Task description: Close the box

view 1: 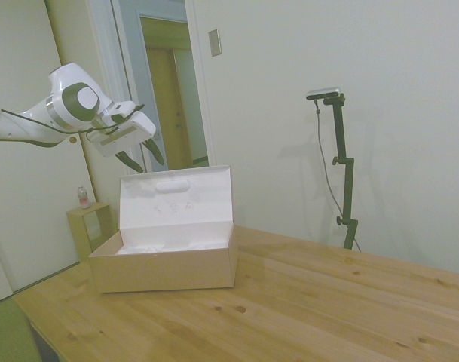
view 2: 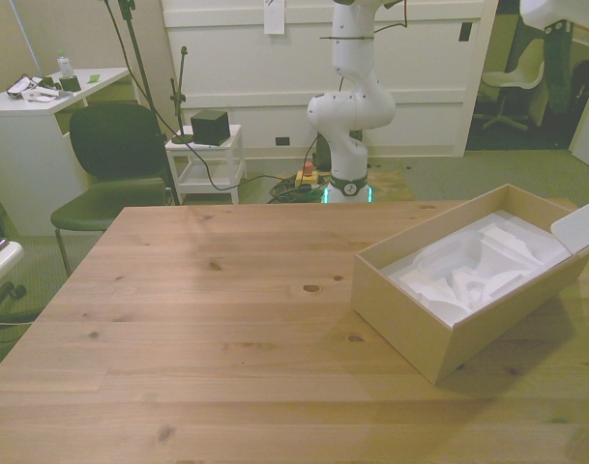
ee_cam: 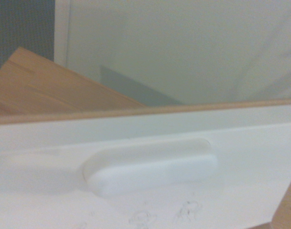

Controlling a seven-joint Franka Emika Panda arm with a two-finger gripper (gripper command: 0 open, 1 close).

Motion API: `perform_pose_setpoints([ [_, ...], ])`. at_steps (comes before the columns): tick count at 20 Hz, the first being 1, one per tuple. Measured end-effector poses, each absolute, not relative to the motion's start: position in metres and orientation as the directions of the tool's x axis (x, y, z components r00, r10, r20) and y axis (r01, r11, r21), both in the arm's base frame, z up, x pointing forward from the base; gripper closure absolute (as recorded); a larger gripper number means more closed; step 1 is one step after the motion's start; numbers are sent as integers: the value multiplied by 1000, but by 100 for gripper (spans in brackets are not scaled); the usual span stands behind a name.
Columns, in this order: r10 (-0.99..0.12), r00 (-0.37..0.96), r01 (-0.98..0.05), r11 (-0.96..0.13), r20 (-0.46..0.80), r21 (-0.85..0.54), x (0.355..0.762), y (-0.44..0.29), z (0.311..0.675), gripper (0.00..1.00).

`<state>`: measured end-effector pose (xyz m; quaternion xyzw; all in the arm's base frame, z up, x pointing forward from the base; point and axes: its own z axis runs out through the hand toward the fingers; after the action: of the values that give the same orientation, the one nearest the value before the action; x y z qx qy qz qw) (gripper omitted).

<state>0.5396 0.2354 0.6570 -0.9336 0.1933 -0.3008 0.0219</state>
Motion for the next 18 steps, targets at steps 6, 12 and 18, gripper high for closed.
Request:
perform_pose_setpoints([
  [6,-366,747,-318,-930,555,-185,565,260,665,0],
  [12,-351,742,-314,-935,571,-167,604,268,649,0],
  [18,-321,747,-297,-945,583,-139,637,270,635,0],
])
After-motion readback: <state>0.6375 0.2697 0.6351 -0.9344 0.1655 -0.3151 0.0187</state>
